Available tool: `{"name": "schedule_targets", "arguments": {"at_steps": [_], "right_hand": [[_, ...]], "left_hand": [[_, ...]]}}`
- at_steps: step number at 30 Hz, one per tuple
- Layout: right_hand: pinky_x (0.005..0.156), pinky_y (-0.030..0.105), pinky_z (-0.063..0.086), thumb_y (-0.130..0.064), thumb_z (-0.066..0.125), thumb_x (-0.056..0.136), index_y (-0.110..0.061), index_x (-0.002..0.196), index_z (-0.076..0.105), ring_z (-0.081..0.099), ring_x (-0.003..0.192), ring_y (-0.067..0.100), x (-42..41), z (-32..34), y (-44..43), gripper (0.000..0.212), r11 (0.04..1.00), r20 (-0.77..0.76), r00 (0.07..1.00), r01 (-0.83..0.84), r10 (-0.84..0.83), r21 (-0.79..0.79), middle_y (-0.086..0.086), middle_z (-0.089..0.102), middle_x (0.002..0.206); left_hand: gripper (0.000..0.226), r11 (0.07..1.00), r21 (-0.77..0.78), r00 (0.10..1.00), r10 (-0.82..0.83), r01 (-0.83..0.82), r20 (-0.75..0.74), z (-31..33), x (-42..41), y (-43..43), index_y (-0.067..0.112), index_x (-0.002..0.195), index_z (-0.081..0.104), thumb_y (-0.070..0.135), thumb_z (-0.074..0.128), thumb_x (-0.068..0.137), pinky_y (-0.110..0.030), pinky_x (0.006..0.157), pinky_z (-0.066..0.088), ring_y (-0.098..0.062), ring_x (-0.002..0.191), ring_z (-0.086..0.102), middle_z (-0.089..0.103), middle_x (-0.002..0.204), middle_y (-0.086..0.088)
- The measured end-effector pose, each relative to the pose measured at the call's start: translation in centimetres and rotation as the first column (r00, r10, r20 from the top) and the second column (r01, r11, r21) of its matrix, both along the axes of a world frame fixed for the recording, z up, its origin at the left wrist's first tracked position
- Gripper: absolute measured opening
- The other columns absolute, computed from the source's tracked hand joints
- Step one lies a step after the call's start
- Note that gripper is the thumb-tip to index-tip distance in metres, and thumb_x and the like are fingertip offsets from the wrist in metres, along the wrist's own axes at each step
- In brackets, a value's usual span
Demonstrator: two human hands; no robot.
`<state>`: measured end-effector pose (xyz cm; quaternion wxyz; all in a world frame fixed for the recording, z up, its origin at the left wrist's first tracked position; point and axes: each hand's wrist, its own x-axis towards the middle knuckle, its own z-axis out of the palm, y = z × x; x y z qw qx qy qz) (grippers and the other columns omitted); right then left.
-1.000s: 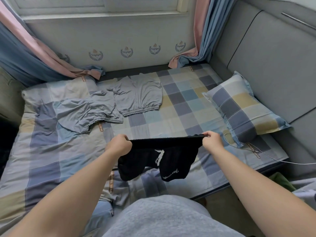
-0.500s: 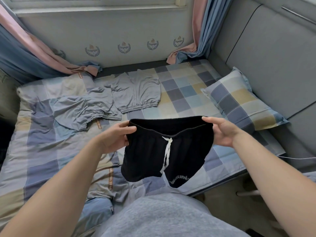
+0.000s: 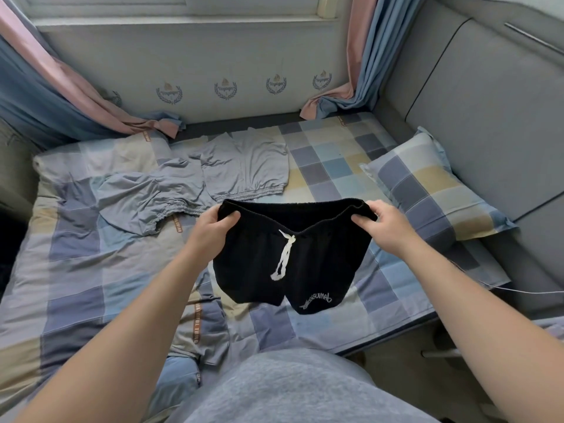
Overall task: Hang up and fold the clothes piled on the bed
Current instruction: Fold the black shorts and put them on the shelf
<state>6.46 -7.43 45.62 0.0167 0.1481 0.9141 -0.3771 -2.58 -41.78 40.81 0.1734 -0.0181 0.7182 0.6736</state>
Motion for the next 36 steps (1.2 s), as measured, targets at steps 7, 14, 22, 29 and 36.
{"name": "schedule_targets", "arguments": {"at_steps": [7, 14, 22, 29, 36], "right_hand": [[0.057, 0.029, 0.039, -0.033, 0.064, 0.095, -0.025, 0.072, 0.055, 0.057, 0.070, 0.017, -0.6, 0.0, -3.0, 0.026, 0.991, -0.016, 0.993, 0.116, -0.115, 0.070, -0.008, 0.060, 0.068], [0.065, 0.033, 0.056, -0.024, 0.060, 0.096, -0.019, 0.095, 0.063, 0.070, 0.080, 0.020, -0.9, 1.2, -6.7, 0.006, 0.889, 0.079, 0.992, 0.125, -0.100, -0.441, 0.000, 0.071, 0.082], [0.086, 0.042, 0.058, -0.021, 0.058, 0.089, -0.010, 0.109, 0.066, 0.069, 0.095, 0.027, -0.4, 4.4, -8.9, 0.024, 0.838, -0.006, 0.981, -0.169, 0.194, -0.519, 0.017, 0.071, 0.104], [0.104, 0.033, 0.042, -0.013, 0.061, 0.095, -0.038, 0.100, 0.071, 0.053, 0.117, 0.017, 0.3, 4.8, -8.1, 0.027, 0.918, -0.174, 0.926, -0.362, 0.335, -0.162, -0.003, 0.057, 0.114], [0.120, 0.041, 0.022, -0.064, 0.073, 0.068, -0.045, 0.156, 0.010, 0.019, 0.150, 0.011, 0.1, 1.8, -5.2, 0.109, 0.863, 0.064, 0.989, -0.086, 0.136, -0.498, -0.011, 0.019, 0.165]], "left_hand": [[0.023, 0.948, -0.175, 0.917, 0.306, -0.268, 0.254, 0.5, -0.1, 2.5, 0.012, 0.093, 0.067, 0.034, 0.061, 0.096, -0.041, 0.085, 0.054, -0.032, 0.093, 0.065, 0.070, 0.096, -0.010], [0.021, 0.964, 0.171, 0.935, 0.142, -0.205, 0.326, 2.6, 1.5, 4.6, 0.013, 0.110, 0.064, 0.028, 0.051, 0.104, -0.045, 0.079, 0.061, -0.025, 0.085, 0.074, 0.076, 0.097, -0.008], [0.046, 0.917, 0.264, 0.947, -0.320, 0.300, 0.033, 7.0, 5.2, 6.2, 0.013, 0.127, 0.055, 0.019, 0.064, 0.083, -0.032, 0.086, 0.055, -0.018, 0.099, 0.067, 0.068, 0.111, -0.004], [0.054, 0.968, 0.076, 0.968, -0.232, 0.240, -0.094, 6.4, 5.8, 6.7, 0.013, 0.122, 0.058, 0.019, 0.076, 0.072, -0.055, 0.099, 0.052, -0.028, 0.109, 0.067, 0.069, 0.115, -0.012], [0.046, 0.954, 0.237, 0.979, -0.200, 0.184, 0.048, 5.3, 5.0, 5.2, 0.010, 0.118, 0.064, 0.005, 0.064, 0.072, -0.053, 0.103, 0.050, -0.028, 0.102, 0.069, 0.071, 0.108, -0.013]]}}
